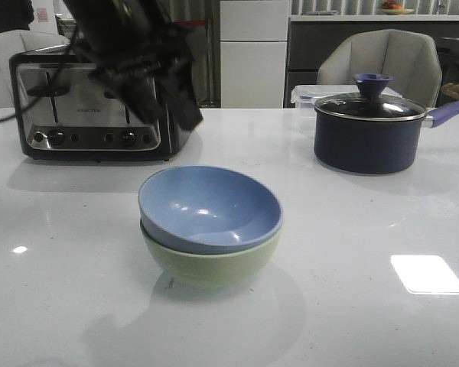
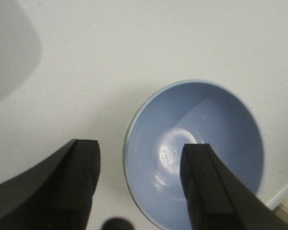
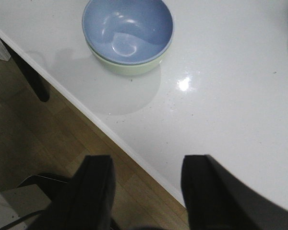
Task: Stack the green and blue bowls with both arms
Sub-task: 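Open the left gripper and lift it away from the bowls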
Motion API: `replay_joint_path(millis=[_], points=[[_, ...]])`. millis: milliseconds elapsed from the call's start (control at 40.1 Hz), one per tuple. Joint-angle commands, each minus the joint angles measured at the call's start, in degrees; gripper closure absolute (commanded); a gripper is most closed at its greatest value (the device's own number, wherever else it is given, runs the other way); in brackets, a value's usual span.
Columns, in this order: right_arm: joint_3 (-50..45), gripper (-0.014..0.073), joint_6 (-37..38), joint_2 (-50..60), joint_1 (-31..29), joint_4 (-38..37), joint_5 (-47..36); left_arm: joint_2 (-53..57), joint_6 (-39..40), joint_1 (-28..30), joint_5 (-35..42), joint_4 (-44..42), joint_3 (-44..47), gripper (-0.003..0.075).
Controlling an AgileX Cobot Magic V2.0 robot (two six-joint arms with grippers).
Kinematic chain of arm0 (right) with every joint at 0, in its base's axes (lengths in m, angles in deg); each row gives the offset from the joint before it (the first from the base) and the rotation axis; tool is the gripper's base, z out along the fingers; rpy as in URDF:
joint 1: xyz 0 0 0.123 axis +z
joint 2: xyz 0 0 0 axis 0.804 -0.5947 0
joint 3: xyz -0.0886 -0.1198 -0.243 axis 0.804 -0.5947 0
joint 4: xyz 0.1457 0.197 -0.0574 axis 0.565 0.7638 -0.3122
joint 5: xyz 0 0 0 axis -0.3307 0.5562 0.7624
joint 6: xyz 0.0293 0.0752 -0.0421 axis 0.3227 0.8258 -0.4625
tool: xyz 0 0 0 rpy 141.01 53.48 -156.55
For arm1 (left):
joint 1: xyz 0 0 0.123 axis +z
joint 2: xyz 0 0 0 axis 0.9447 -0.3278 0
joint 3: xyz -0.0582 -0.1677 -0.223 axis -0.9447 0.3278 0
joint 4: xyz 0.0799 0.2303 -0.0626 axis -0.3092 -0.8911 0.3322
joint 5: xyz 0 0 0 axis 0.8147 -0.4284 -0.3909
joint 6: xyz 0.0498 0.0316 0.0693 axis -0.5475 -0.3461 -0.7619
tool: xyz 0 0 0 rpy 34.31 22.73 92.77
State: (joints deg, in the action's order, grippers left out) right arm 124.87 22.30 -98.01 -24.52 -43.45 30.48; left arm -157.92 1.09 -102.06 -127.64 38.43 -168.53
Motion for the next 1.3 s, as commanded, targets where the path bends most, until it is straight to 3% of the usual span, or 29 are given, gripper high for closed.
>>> replay_joint_path(millis=[0,299,473,698,897,1047,1271], points=[[1.5,0.0152,-0.4,0.0,-0.2,0.2,-2.8,9.5,0.1,-1.9,2.0,0.5,0.9,0.0277],[1.5,0.0152,-0.1,0.0,-0.1,-0.3,-1.4,28.2,-0.1,-5.9,2.7,-2.9,13.6,0.0277],[1.5,0.0152,4.8,0.0,-0.2,-3.7,-1.1,38.2,0.4,-6.0,2.9,-3.8,23.0,0.0277],[1.5,0.0152,7.5,0.0,-0.2,-5.9,-0.6,49.9,9.9,-6.0,6.5,-11.1,34.8,0.0277],[1.5,0.0157,7.5,0.0,-0.2,-5.9,-0.4,56.9,10.7,-6.0,11.4,-11.0,42.0,0.0277],[1.5,0.0298,7.5,0.0,-0.2,-5.9,-0.3,57.6,10.7,-6.0,11.2,-11.0,42.6,0.0325],[1.5,0.0559,7.5,0.0,-0.2,-5.9,0.0,57.5,10.7,-6.0,11.2,-11.0,42.6,0.0542]])
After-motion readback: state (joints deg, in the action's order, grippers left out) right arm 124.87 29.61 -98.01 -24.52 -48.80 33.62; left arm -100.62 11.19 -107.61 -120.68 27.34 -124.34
